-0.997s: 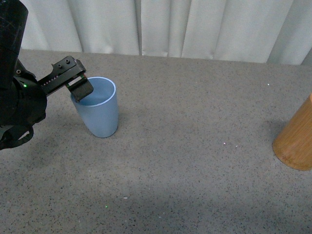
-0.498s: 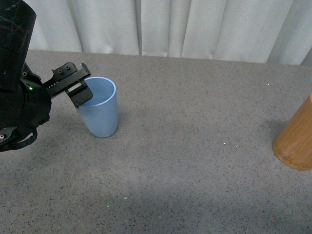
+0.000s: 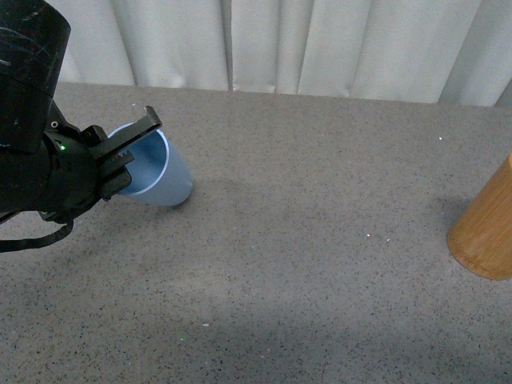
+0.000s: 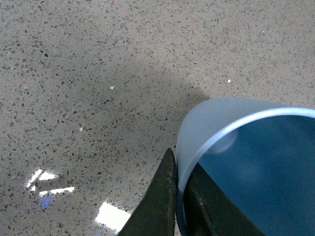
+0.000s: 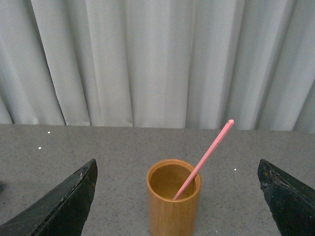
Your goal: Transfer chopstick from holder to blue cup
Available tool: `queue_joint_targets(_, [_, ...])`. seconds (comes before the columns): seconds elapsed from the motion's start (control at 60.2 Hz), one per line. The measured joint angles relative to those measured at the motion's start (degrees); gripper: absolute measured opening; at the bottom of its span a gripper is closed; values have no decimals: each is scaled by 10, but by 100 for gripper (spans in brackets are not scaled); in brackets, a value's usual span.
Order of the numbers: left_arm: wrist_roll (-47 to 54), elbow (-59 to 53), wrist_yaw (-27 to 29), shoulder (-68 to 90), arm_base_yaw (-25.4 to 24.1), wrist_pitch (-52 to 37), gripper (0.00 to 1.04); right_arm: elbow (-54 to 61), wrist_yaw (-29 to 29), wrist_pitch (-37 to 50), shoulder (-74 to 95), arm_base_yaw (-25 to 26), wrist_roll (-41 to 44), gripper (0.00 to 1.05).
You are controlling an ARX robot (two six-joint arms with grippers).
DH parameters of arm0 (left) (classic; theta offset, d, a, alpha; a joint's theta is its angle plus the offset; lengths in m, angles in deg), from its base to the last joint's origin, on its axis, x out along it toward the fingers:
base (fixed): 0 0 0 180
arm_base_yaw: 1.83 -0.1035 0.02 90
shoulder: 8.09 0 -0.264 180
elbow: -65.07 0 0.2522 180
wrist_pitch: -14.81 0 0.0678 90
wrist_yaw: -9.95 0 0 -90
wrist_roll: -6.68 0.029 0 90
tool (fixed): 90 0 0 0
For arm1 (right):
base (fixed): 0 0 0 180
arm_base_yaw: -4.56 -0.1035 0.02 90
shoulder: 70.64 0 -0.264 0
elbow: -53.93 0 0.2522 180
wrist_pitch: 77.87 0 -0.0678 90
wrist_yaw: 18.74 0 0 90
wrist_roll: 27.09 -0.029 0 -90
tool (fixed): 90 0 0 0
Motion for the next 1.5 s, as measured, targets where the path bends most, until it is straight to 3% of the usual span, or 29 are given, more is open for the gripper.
queue_joint_targets(0.532, [89, 15, -28, -63, 5, 35, 4, 0, 0, 0, 0, 0, 0, 95])
queue_joint_targets(1.495, [245, 122, -125, 8, 104, 102, 4, 0, 0, 0, 0, 0, 0, 95])
